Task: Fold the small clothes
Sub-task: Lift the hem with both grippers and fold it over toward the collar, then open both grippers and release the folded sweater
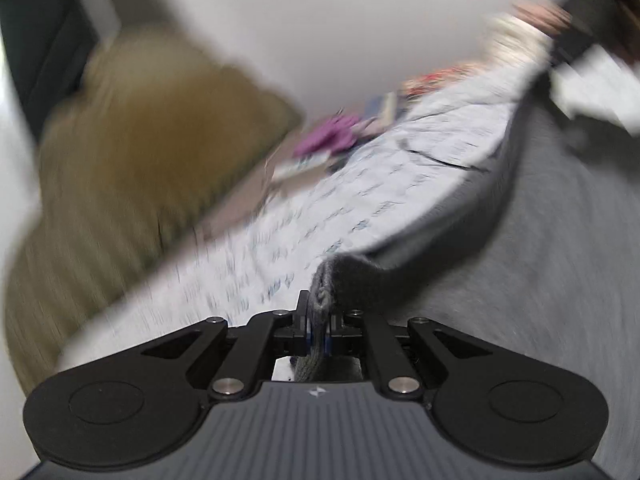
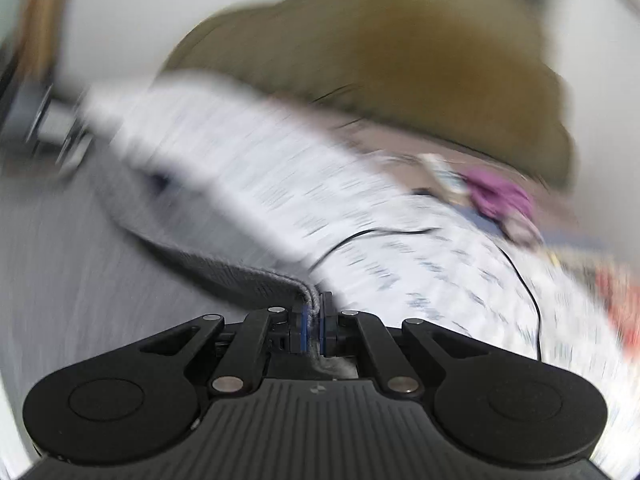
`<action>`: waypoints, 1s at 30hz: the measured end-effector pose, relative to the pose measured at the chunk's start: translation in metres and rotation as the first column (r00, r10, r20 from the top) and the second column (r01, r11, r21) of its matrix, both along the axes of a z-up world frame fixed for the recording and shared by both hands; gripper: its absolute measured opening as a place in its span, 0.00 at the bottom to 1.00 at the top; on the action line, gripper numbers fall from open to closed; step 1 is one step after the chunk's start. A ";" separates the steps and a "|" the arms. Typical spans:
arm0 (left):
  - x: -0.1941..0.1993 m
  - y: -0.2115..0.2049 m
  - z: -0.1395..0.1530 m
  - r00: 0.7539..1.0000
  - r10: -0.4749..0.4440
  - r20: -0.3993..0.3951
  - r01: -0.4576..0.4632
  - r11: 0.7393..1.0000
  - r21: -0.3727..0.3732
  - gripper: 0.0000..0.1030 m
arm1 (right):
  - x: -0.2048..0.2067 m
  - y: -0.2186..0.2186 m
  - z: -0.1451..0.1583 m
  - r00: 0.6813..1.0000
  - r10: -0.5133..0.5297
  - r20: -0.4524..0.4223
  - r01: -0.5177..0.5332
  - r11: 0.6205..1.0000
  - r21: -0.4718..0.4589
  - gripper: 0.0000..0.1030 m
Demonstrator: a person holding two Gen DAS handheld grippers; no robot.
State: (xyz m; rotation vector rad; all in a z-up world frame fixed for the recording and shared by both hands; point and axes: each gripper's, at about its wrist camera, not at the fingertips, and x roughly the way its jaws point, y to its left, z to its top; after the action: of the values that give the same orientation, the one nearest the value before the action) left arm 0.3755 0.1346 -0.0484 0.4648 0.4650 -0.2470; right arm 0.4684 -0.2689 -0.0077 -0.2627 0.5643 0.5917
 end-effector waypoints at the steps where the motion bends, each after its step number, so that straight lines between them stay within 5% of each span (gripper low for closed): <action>1: 0.014 0.004 -0.004 0.998 0.040 -0.046 -0.042 0.999 -0.033 0.05 | 0.013 -0.008 -0.008 0.997 -0.066 -0.048 0.067 0.997 0.024 0.05; 5: 0.050 0.001 -0.031 0.973 0.147 -0.179 -0.151 0.989 -0.007 0.07 | 0.031 -0.009 -0.047 0.975 -0.162 -0.152 0.168 0.985 0.026 0.07; 6: 0.051 0.001 -0.031 0.970 0.168 -0.173 -0.175 0.984 -0.024 0.08 | 0.031 -0.008 -0.053 0.970 -0.190 -0.150 0.198 0.980 0.037 0.15; 8: 0.053 0.001 -0.027 0.963 0.197 -0.184 -0.209 0.977 -0.050 0.14 | 0.031 -0.011 -0.059 0.952 -0.258 -0.163 0.268 0.963 0.042 0.49; 9: 0.052 0.001 -0.024 0.961 0.208 -0.183 -0.220 0.975 -0.045 0.26 | 0.029 -0.016 -0.059 0.942 -0.293 -0.165 0.305 0.951 0.053 0.71; 10: 0.049 0.003 -0.021 0.962 0.216 -0.170 -0.225 0.974 -0.038 0.33 | 0.027 -0.023 -0.058 0.934 -0.309 -0.177 0.328 0.941 0.089 0.74; 12: 0.033 0.012 -0.014 0.966 0.226 -0.129 -0.235 0.970 -0.061 0.73 | 0.019 -0.042 -0.054 0.923 -0.303 -0.236 0.351 0.915 0.200 0.71; 13: 0.022 0.016 -0.009 0.967 0.228 -0.110 -0.238 0.967 -0.090 0.78 | 0.012 -0.051 -0.052 0.920 -0.296 -0.256 0.360 0.898 0.255 0.71; 18: -0.005 0.043 -0.003 0.943 0.283 -0.173 -0.325 0.895 -0.307 0.79 | -0.011 -0.070 -0.033 0.915 -0.246 -0.318 0.366 0.839 0.403 0.66; 21: -0.010 0.039 -0.010 0.925 0.278 -0.258 -0.360 0.858 -0.366 0.79 | 0.000 -0.051 -0.030 0.911 -0.203 -0.359 0.337 0.868 0.364 0.56; 26: -0.014 0.019 -0.020 0.914 0.250 -0.321 -0.367 0.847 -0.385 0.80 | 0.031 -0.029 -0.045 0.869 -0.235 -0.436 0.365 0.899 0.242 0.56; 27: -0.013 0.018 -0.022 0.910 0.250 -0.331 -0.371 0.847 -0.381 0.79 | 0.036 -0.028 -0.049 0.858 -0.236 -0.457 0.371 0.899 0.233 0.47; 29: -0.008 0.021 -0.024 0.908 0.241 -0.344 -0.371 0.843 -0.389 0.79 | 0.033 -0.022 -0.053 0.868 -0.222 -0.444 0.350 0.908 0.230 0.11; 30: -0.006 0.022 -0.024 0.907 0.229 -0.353 -0.368 0.840 -0.398 0.80 | 0.029 -0.018 -0.053 0.886 -0.199 -0.418 0.315 0.921 0.229 0.07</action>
State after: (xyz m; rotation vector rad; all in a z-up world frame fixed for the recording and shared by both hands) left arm 0.3698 0.1570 -0.0722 -0.1193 0.7412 -0.1104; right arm 0.4977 -0.2865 -0.0603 0.2185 0.8704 0.4566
